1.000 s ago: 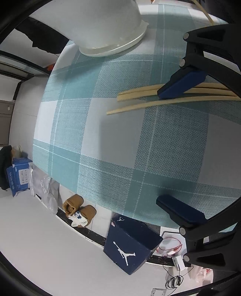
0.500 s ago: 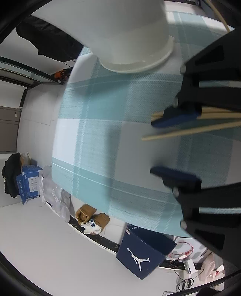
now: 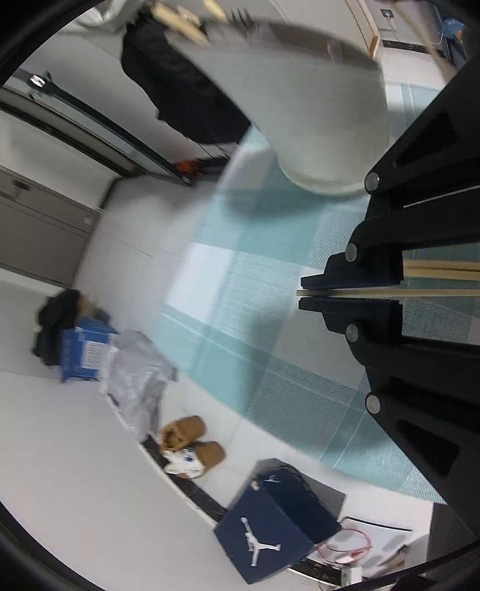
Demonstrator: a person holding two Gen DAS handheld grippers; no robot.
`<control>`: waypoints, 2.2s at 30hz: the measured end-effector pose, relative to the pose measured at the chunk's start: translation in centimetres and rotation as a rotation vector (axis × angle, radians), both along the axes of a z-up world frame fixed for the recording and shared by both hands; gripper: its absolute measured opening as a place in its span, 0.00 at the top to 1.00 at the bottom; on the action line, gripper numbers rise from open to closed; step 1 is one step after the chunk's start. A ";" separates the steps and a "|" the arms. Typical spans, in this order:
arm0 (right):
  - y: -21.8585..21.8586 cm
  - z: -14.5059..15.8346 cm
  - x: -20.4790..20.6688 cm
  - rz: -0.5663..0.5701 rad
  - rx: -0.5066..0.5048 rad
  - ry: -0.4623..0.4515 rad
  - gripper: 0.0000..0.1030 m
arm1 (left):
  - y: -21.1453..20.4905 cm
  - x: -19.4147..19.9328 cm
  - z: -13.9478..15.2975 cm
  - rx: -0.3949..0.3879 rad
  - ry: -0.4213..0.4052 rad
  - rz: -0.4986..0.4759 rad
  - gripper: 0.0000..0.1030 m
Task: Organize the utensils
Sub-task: 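Carry the chopstick toward the holder with the left gripper while the right gripper holds its chopstick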
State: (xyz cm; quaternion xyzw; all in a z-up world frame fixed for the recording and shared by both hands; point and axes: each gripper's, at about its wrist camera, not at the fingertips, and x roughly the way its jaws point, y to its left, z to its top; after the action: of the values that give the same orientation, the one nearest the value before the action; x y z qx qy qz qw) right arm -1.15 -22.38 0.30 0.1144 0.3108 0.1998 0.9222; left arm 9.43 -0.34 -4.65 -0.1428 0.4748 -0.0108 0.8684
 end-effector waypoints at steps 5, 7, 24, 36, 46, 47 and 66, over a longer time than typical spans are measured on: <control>0.3 0.2 -1.0 -0.012 -0.027 -0.026 0.96 | -0.5 -2.4 3.3 -0.010 -0.132 -0.040 0.99; 0.3 0.2 -1.3 -0.016 -0.031 -0.031 0.96 | -0.6 -3.3 4.5 -0.011 -0.183 -0.066 0.99; 0.7 0.7 -3.3 -0.079 -0.069 -0.064 0.96 | -0.1 -6.8 7.9 0.056 -0.353 -0.141 0.99; 1.3 1.7 -4.1 -0.112 -0.115 -0.071 0.96 | -0.3 -9.0 9.0 0.054 -0.367 -0.180 1.00; 0.2 3.8 -5.4 -0.139 -0.052 -0.096 0.96 | 0.0 -9.7 11.8 0.020 -0.405 -0.172 1.00; 0.1 4.2 -5.5 -0.139 -0.048 -0.103 0.96 | 0.0 -9.8 12.2 0.018 -0.411 -0.167 1.00; -1.5 14.6 -2.3 -0.129 -0.006 -0.257 0.96 | -1.6 -5.9 19.9 -0.071 -0.526 -0.203 1.00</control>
State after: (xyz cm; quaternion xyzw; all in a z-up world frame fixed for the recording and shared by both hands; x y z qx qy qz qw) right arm -3.43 -23.90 14.89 0.1046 0.1826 0.1521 0.9657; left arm 3.56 -1.97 15.21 -0.1172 0.2443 -0.1508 0.9507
